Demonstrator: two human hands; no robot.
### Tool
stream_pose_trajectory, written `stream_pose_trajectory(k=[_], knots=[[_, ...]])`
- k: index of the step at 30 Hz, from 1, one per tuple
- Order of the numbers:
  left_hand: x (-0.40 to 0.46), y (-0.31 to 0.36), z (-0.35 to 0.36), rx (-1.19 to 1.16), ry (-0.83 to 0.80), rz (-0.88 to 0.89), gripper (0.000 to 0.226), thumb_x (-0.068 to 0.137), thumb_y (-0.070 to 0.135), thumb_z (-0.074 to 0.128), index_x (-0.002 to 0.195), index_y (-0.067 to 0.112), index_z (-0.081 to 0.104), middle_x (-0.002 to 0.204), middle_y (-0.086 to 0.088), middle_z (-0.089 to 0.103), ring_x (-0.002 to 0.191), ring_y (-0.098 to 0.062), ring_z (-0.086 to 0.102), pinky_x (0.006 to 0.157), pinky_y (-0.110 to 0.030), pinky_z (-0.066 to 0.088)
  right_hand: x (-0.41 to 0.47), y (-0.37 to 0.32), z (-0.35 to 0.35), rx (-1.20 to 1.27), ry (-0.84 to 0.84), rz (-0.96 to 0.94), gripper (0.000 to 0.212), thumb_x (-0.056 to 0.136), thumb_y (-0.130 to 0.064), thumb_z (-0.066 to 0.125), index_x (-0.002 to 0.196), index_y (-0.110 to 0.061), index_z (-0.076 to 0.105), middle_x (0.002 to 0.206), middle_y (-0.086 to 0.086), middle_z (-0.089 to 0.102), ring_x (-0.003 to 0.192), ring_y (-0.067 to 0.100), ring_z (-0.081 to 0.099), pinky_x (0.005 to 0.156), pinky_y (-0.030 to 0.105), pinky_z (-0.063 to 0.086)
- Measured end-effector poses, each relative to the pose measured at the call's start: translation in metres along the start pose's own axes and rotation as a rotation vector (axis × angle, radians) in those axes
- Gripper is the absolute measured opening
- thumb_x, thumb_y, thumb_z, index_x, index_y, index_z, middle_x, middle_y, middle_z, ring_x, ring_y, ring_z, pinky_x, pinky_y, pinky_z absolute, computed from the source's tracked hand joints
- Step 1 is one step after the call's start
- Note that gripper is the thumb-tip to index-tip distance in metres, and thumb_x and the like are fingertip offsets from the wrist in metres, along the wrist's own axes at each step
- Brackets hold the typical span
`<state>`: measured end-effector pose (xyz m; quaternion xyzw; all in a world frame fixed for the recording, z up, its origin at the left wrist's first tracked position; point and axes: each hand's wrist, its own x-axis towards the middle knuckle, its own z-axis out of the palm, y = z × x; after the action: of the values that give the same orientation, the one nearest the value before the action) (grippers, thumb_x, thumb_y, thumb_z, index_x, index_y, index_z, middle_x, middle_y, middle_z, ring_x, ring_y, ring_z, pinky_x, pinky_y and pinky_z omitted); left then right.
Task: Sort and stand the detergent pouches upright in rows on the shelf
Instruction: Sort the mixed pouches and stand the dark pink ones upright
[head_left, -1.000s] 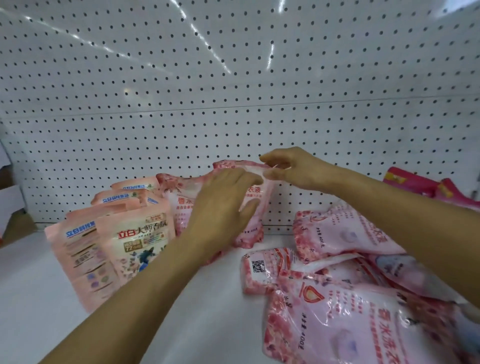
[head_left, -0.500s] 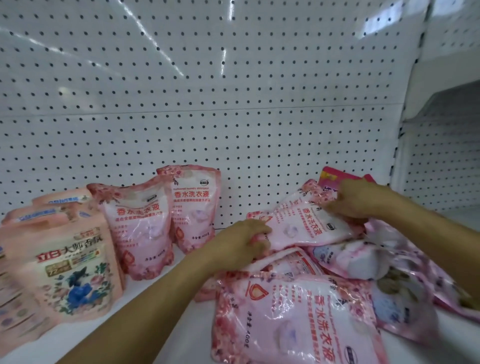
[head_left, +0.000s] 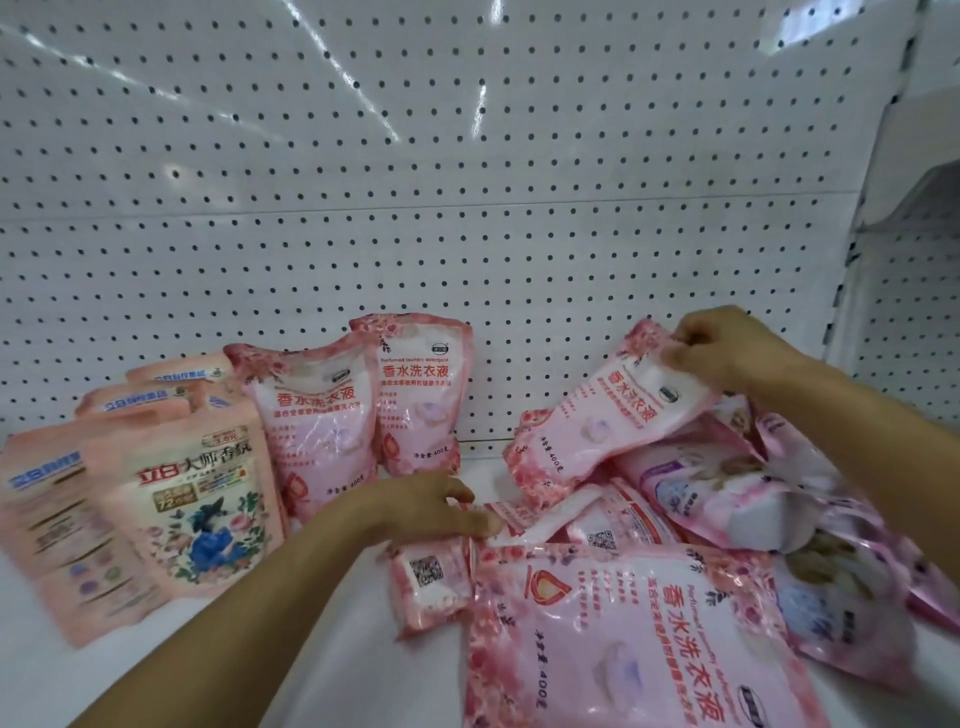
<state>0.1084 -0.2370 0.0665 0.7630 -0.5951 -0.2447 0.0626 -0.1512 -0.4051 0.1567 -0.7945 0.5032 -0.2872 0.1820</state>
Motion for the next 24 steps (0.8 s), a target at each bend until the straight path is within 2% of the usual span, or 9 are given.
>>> stream_pose_trajectory(k=[4, 6, 8, 12, 15, 17, 19, 21, 24], knots=[[-0.012, -0.004, -0.004, -0.084, -0.102, -0.079, 0.079, 0.077, 0.070, 0.062, 0.138, 0.021, 0.053, 0.146, 0.001, 0.050, 0.133, -0.022, 0.047, 0.115, -0.043, 0.033, 0.006, -0.021, -0.004, 0.126, 0.138, -0.117, 0.015, 0.098, -0.024, 0.053, 0.088, -0.014, 0.057, 0.090, 0.008, 0.064, 0.070, 0.025, 0.063, 0.059, 0.032, 0.051], [-0.014, 0.000, -0.003, -0.231, -0.095, -0.109, 0.073, 0.079, 0.063, 0.066, 0.135, 0.019, 0.054, 0.144, 0.001, 0.050, 0.134, -0.022, 0.045, 0.117, -0.045, 0.030, 0.006, -0.030, -0.004, 0.098, 0.184, -0.186, 0.014, 0.098, -0.029, 0.051, 0.088, -0.021, 0.056, 0.096, 0.007, 0.066, 0.075, 0.029, 0.065, 0.070, 0.043, 0.056], [-0.012, 0.005, 0.000, -0.429, -0.066, -0.139, 0.071, 0.083, 0.053, 0.069, 0.139, 0.015, 0.048, 0.148, -0.003, 0.046, 0.139, -0.024, 0.040, 0.119, -0.041, 0.027, 0.005, -0.036, 0.000, 0.080, 0.196, -0.247, 0.014, 0.098, -0.032, 0.051, 0.087, -0.025, 0.055, 0.095, 0.006, 0.068, 0.076, 0.030, 0.065, 0.076, 0.046, 0.056], [-0.010, 0.010, 0.011, -0.654, -0.011, -0.144, 0.102, 0.078, 0.043, 0.078, 0.155, 0.016, 0.018, 0.155, -0.008, 0.038, 0.146, -0.027, 0.029, 0.119, -0.046, 0.020, 0.003, -0.045, 0.006, 0.119, 0.153, -0.316, 0.017, 0.096, -0.034, 0.054, 0.080, -0.029, 0.054, 0.088, 0.002, 0.070, 0.070, 0.029, 0.065, 0.069, 0.044, 0.055], [-0.018, -0.001, 0.018, -0.812, 0.066, -0.157, 0.108, 0.057, 0.044, 0.091, 0.146, 0.009, 0.041, 0.143, -0.011, 0.054, 0.135, -0.028, 0.047, 0.115, -0.043, 0.033, 0.003, -0.051, 0.011, 0.171, 0.105, -0.336, 0.015, 0.095, -0.035, 0.056, 0.083, -0.027, 0.057, 0.083, -0.004, 0.072, 0.072, 0.027, 0.069, 0.072, 0.049, 0.057], [-0.028, -0.012, 0.016, -1.023, 0.133, -0.166, 0.092, 0.051, 0.032, 0.096, 0.130, 0.004, 0.058, 0.116, -0.016, 0.072, 0.103, -0.028, 0.071, 0.092, -0.042, 0.056, 0.005, -0.056, 0.016, 0.204, 0.085, -0.350, 0.014, 0.094, -0.035, 0.058, 0.082, -0.027, 0.058, 0.082, -0.008, 0.071, 0.073, 0.025, 0.069, 0.074, 0.051, 0.057], [-0.041, -0.020, 0.011, -1.207, 0.227, -0.149, 0.052, 0.063, 0.015, 0.087, 0.109, -0.001, 0.067, 0.093, -0.020, 0.076, 0.074, -0.029, 0.075, 0.068, -0.038, 0.062, 0.007, -0.062, 0.021, 0.220, 0.080, -0.369, 0.014, 0.093, -0.036, 0.061, 0.081, -0.028, 0.060, 0.080, -0.010, 0.070, 0.074, 0.025, 0.069, 0.076, 0.051, 0.057], [-0.058, -0.028, 0.004, -1.332, 0.355, -0.106, 0.035, 0.064, 0.009, 0.081, 0.097, 0.000, 0.070, 0.090, -0.021, 0.076, 0.070, -0.030, 0.074, 0.065, -0.037, 0.062, 0.009, -0.069, 0.027, 0.228, 0.070, -0.385, 0.013, 0.091, -0.038, 0.062, 0.081, -0.030, 0.061, 0.080, -0.011, 0.069, 0.075, 0.024, 0.068, 0.079, 0.049, 0.055], [-0.079, -0.034, -0.004, -1.417, 0.584, 0.033, 0.029, 0.068, 0.006, 0.077, 0.096, 0.001, 0.071, 0.093, -0.018, 0.077, 0.077, -0.029, 0.076, 0.068, -0.038, 0.062, 0.009, -0.082, 0.036, 0.254, 0.038, -0.412, 0.013, 0.090, -0.040, 0.063, 0.080, -0.032, 0.062, 0.087, -0.006, 0.071, 0.080, 0.025, 0.068, 0.082, 0.051, 0.055]])
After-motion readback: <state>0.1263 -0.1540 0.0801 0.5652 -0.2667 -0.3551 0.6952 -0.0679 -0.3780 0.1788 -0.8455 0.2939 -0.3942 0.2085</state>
